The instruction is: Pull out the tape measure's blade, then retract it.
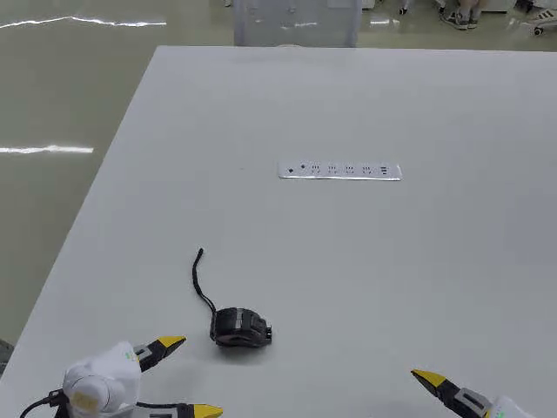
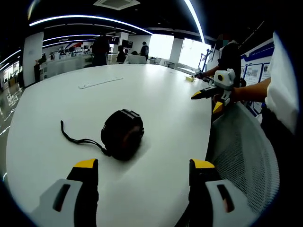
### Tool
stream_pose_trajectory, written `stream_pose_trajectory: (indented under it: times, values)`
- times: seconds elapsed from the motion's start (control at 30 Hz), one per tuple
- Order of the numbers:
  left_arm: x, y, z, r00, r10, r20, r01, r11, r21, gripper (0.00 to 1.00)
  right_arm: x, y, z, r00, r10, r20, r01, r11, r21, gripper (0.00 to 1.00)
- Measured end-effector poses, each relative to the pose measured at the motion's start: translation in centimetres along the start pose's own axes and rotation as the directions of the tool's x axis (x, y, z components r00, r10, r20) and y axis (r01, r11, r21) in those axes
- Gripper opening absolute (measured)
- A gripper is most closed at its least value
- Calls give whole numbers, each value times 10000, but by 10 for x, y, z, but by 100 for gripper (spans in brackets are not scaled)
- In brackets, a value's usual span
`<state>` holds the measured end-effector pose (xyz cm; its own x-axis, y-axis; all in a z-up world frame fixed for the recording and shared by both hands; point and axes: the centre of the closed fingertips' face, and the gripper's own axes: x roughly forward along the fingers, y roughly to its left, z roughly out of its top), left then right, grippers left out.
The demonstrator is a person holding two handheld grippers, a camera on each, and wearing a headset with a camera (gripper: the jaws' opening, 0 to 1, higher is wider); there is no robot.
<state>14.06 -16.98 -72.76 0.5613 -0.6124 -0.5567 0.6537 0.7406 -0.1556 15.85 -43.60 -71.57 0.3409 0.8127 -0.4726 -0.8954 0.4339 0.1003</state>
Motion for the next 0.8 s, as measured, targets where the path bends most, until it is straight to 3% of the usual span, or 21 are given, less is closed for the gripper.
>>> stream_pose_trajectory:
  times: [0.5, 0.8]
  values:
    - [16, 10, 1, 9994, -213, -261, 227, 9983, 530, 76, 15, -1, 3, 9985, 519, -186, -527, 9977, -416, 65]
    - [21, 17, 6, 9993, -332, -192, 349, 9951, 928, 73, 26, -2, 2, 9964, 798, -296, -810, 9959, -405, 64]
